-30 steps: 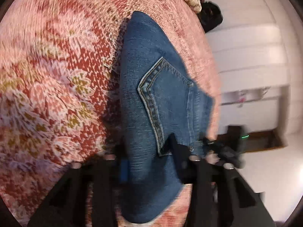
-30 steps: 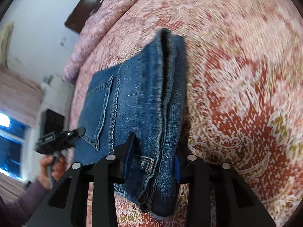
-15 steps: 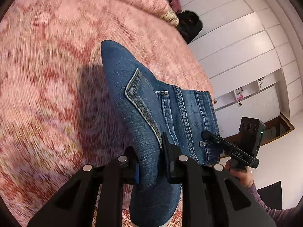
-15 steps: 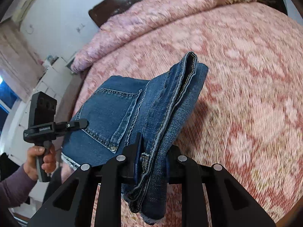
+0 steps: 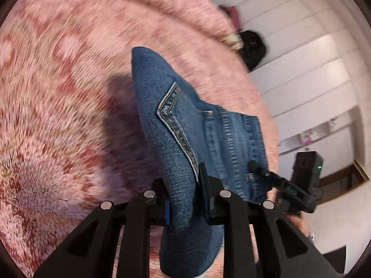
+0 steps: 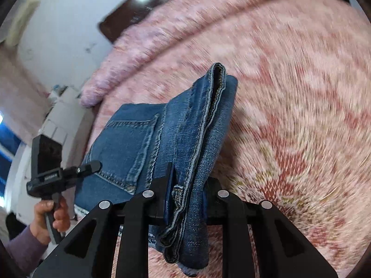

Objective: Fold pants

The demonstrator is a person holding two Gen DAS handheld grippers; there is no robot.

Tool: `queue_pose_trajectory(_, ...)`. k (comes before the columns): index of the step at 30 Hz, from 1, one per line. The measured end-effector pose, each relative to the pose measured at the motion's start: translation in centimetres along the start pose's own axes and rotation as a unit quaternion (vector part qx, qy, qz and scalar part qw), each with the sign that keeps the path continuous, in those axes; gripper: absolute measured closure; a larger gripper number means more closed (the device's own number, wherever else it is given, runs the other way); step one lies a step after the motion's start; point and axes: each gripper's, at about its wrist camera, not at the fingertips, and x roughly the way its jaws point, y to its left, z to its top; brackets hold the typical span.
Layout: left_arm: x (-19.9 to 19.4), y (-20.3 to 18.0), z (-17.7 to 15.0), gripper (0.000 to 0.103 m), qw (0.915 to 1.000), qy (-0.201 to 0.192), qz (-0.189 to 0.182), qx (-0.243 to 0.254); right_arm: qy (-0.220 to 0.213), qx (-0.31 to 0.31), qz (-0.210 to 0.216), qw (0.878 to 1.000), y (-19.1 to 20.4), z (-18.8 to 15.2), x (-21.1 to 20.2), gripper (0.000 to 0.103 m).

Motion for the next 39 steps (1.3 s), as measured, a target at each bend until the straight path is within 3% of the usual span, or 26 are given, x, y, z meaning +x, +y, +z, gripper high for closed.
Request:
queue_pose_trajectory(1, 1.1, 1.0, -0.2, 0.075, 0.9995, 0.016, 0.021, -0.014, 0.021, 0.011, -0.008, 1.0, -0.9, -0.4, 1.3, 0.08)
queue_pose_trajectory(2, 2.5, 2.4, -0.7, 0.057, 0.9968, 0.038, 0.063, -0.03, 0.039, 0.021, -0.034, 0.998, -1.8, -1.0, 2.5, 0.068)
queue_pose_trajectory(4, 2.3, 3.0, -1.4, 0.054, 0.9979, 0.018, 0.049, -0.037, 0.014, 0.062, 0.002, 0.998, -3.7, -2.0, 2.5, 0.067)
queue_pose_trajectory(6, 1.6, 2.9, -2.0, 0.038, 0.9973, 0.009, 0.054, -0.049, 0.005, 0.08, 0.01, 0.997, -4.1, -2.4, 2.0, 0.066)
queue_pose_trajectory(7, 1.0, 2.6, -2.5, 0.033, 0.9963, 0.003, 0.071, -0.048, 0.004, 0.079, 0.005, 0.997, -4.0, -2.5, 1.7, 0.061)
queue_pose_trajectory(9, -0.9, 1.3, -3.4, 0.01, 0.9898, -0.032, 0.136, -0.025, -0.006, 0.082, -0.018, 0.996, -3.7, -2.9, 0.6, 0.058)
queue_pose_trajectory(11, -1.9, -0.2, -4.4, 0.005, 0.9843, -0.049, 0.17, 0.002, -0.005, 0.096, -0.018, 0.995, -3.9, -3.9, -0.4, 0.058)
queue_pose_trajectory(14, -2.3, -1.2, -6.6, 0.003, 0.975, -0.029, 0.219, 0.024, -0.005, 0.13, -0.006, 0.992, -5.0, -5.8, -1.7, 0.056)
queue_pose_trajectory(15, -2.5, -1.5, -7.5, 0.003, 0.9726, -0.026, 0.23, 0.026, -0.01, 0.144, 0.001, 0.99, -5.4, -6.7, -2.4, 0.049)
queue_pose_trajectory(22, -3.4, -3.5, -14.1, 0.003, 0.9648, -0.015, 0.261, 0.029, -0.001, 0.141, -0.013, 0.99, -4.0, -12.6, -5.7, 0.047)
queue_pose_trajectory(32, -4.7, -8.8, -18.9, 0.003, 0.9494, -0.082, 0.284, 0.106, -0.005, 0.082, -0.048, 0.995, 0.7, -18.5, -8.3, 0.047)
queue_pose_trajectory(34, -5.4, -10.0, -19.0, 0.003, 0.9426, -0.106, 0.288, 0.131, -0.023, 0.051, -0.07, 0.996, 2.2, -18.8, -8.9, 0.047)
queue_pose_trajectory(36, -6.2, -11.0, -19.1, 0.002, 0.9368, -0.128, 0.29, 0.148, -0.043, 0.013, -0.098, 0.994, 3.6, -19.1, -9.7, 0.039)
queue_pose_trajectory(39, -7.3, -12.2, -19.4, 0.002, 0.932, -0.154, 0.286, 0.161, -0.067, -0.035, -0.116, 0.99, 5.5, -19.0, -10.5, 0.039)
